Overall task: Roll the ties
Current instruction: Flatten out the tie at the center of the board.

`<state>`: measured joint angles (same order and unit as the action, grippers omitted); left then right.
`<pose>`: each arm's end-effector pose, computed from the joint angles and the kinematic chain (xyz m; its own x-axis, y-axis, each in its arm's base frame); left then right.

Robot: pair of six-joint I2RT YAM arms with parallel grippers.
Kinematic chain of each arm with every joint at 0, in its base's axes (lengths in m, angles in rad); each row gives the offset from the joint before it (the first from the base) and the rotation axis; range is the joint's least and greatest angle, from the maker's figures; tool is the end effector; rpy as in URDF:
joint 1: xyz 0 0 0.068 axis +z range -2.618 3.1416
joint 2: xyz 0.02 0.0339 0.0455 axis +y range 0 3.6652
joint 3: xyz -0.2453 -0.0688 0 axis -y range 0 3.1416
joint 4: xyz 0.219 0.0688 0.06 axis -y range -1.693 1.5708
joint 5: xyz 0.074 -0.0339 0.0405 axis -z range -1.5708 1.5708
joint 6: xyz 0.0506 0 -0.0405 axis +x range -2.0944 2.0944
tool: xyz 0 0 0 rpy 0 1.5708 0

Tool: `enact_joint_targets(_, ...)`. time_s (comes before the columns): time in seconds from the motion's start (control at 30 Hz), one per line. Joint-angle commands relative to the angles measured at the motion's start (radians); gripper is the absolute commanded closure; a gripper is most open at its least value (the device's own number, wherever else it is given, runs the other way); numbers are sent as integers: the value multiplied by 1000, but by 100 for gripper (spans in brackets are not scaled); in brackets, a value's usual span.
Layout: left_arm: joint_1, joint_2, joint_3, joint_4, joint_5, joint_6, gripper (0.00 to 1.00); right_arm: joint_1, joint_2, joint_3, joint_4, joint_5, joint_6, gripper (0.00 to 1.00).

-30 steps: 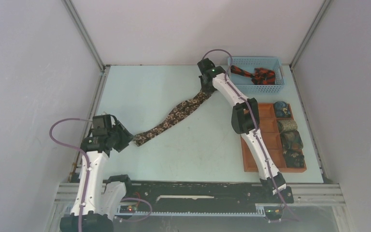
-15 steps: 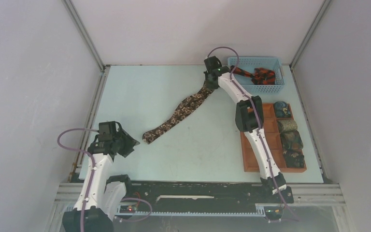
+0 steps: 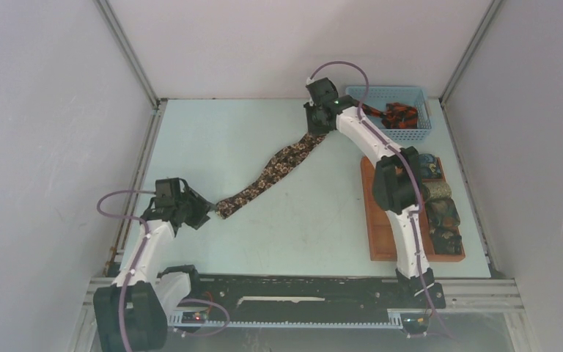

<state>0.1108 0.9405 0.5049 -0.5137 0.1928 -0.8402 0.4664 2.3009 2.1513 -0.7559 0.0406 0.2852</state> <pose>0.1713 0.0093 0.1731 -0.5410 -0.7957 -0.2725 -0.6002 0.5922 -0.5376 0.4350 0.2167 0.2250 -0.7944 -0.0852 -0.6013 -0.2120 0.9668 0.1430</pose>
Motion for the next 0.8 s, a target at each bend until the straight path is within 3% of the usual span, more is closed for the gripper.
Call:
enact_joint_targets(0.0, -29, 53, -5, 118, 19, -7, 49, 0, -160, -177, 39, -12, 31, 77)
enact_joint_targets(0.27, -101, 184, 5, 177, -13, 6, 51, -8, -365, -492, 132, -29, 71, 77)
enact_joint_targets(0.33, -102, 207, 10, 187, -20, 12, 57, -6, -397, -544, 147, -43, 78, 77)
enact_joint_targets(0.57, -146, 171, -3, 177, -28, 9, 94, -2, -467, -669, 176, -66, 95, 78)
enact_joint_targets(0.63, -154, 128, -11, 159, -34, 5, 100, 1, -479, -677, 172, -68, 94, 78)
enact_joint_targets(0.77, -158, 11, -36, 107, -43, -1, 100, 14, -500, -674, 161, -65, 89, 78)
